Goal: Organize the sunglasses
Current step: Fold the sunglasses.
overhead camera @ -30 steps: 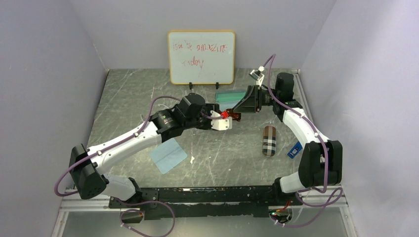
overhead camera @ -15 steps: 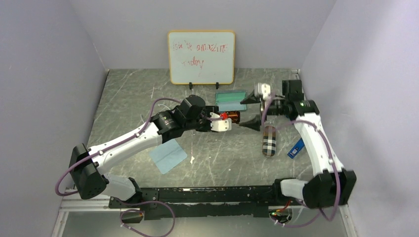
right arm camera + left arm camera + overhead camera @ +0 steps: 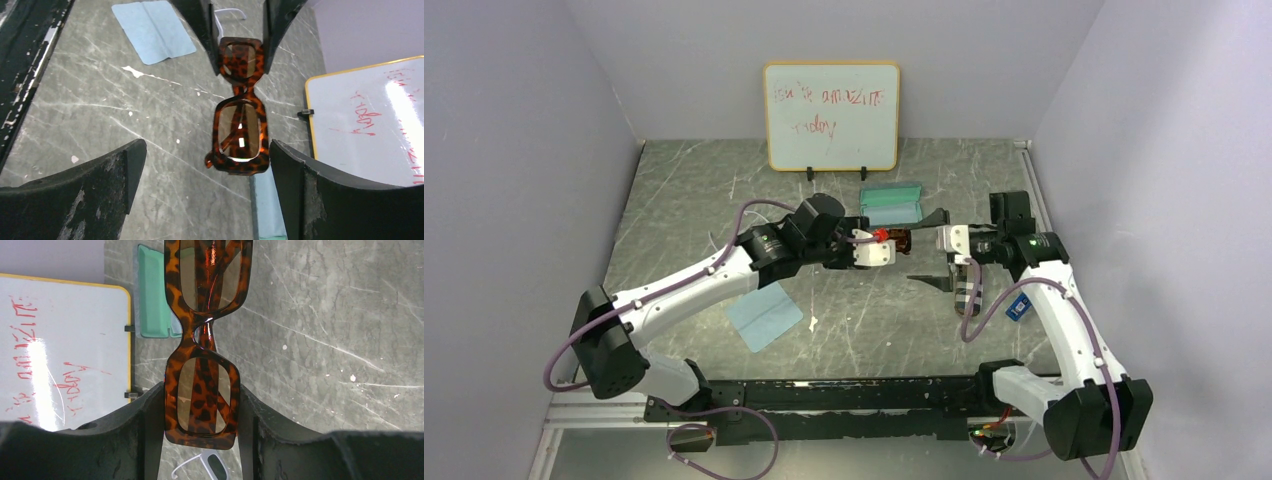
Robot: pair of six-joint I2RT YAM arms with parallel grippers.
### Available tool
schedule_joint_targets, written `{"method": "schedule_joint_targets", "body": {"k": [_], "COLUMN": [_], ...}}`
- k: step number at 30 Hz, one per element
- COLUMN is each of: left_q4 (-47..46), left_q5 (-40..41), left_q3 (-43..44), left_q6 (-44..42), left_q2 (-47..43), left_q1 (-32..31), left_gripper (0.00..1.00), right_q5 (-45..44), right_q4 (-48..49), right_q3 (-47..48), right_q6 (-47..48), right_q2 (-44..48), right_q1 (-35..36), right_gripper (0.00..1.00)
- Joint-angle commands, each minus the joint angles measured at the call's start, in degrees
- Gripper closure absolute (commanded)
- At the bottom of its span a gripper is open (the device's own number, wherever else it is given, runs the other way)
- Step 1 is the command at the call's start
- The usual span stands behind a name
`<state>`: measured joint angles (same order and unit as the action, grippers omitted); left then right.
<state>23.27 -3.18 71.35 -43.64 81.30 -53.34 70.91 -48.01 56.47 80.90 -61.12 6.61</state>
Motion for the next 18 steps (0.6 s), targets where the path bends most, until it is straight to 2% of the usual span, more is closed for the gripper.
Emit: {"method": "schedule_joint_targets", "body": {"k": [1, 11, 18], "left_q4": [-1.4, -1.1, -1.3], "left_q5": [-1.3, -1.9, -1.9], "left_q3": [0.9, 1.4, 0.7], "left_q6": [1.4, 1.8, 1.5], "left_q2": [0.4, 1.0, 0.1], "left_q1": [-0.2, -0.2, -0.2], "left_gripper": [0.63, 0.63, 0.63], "right_q5": [-2.2, -11.2, -14.6], "right_q4": [12.2, 22.7, 30.2], "right_q3": [0.1, -2.5, -4.6], "right_q6": [-8.8, -17.2, -23.6], "right_q2": [0.6, -0.5, -0.9], "right_q1": [2.4, 11.0, 12.7], "right_gripper": [0.03, 0.08, 0.13]}}
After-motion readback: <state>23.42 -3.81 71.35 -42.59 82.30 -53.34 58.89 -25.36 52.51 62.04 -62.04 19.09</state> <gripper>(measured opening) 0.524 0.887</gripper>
